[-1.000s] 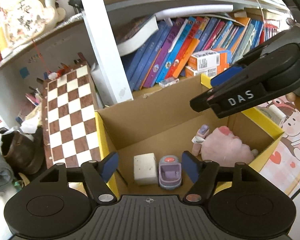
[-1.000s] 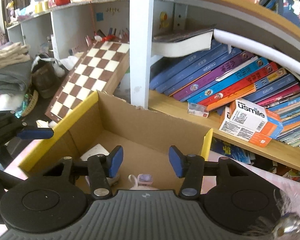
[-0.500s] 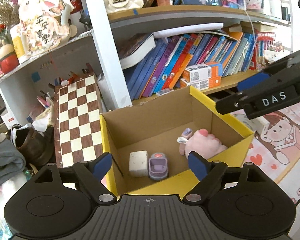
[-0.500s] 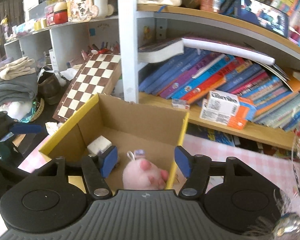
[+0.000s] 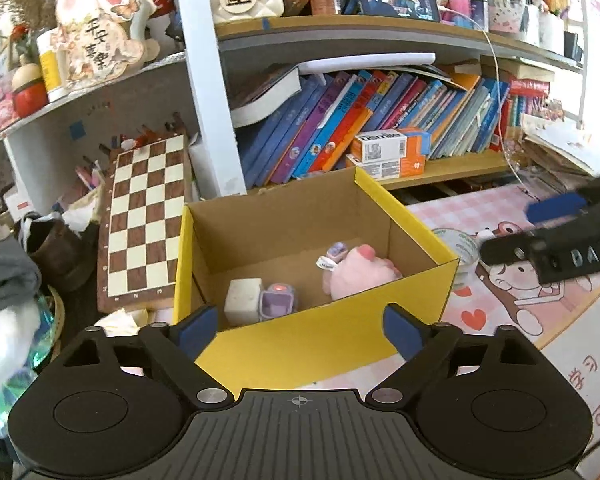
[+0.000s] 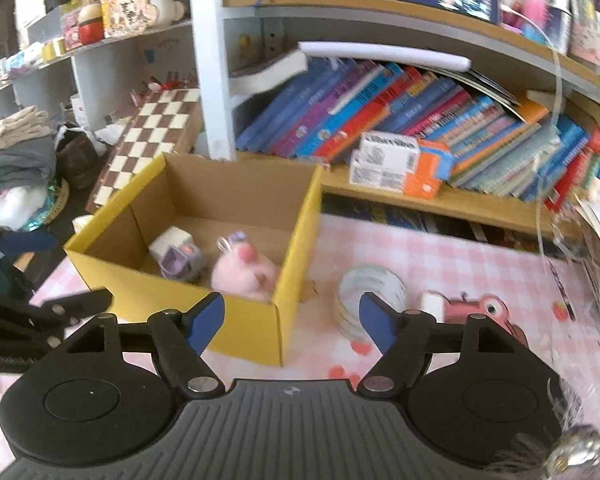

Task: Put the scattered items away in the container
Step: 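Withdraw both open tools from the yellow box back over the mat, then move the left tool to the clear tape roll while the right tool approaches the white charger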

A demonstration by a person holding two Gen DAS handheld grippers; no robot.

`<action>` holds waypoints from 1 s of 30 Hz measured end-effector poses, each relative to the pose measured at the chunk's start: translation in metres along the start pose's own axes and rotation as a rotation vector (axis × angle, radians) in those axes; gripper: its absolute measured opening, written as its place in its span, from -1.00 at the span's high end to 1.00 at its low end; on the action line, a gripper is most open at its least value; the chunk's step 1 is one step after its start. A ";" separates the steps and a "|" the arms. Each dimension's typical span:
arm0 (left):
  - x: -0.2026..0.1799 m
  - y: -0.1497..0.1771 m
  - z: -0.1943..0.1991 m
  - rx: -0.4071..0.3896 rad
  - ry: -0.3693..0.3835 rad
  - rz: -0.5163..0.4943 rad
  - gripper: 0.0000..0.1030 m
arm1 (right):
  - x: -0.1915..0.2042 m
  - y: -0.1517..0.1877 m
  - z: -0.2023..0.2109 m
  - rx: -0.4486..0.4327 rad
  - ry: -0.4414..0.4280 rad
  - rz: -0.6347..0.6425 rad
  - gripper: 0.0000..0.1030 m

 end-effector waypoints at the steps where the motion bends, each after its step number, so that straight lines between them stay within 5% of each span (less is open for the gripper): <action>1: -0.001 0.000 0.001 -0.001 -0.004 0.004 -0.88 | -0.002 0.004 0.002 0.004 0.009 -0.004 -0.47; 30: -0.097 0.012 0.004 0.049 0.063 -0.064 -0.90 | -0.067 0.072 0.043 0.072 0.133 -0.058 -0.60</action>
Point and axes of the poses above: each gripper's, at about its wrist camera, not at the fingertips, and z roughly against the way its jaws point, x to its left, y to its underside, the point moved 7 cm from there along -z, roughly the way its jaws point, and after that the axes turned 9 degrees about -x, right-handed, at the moved point
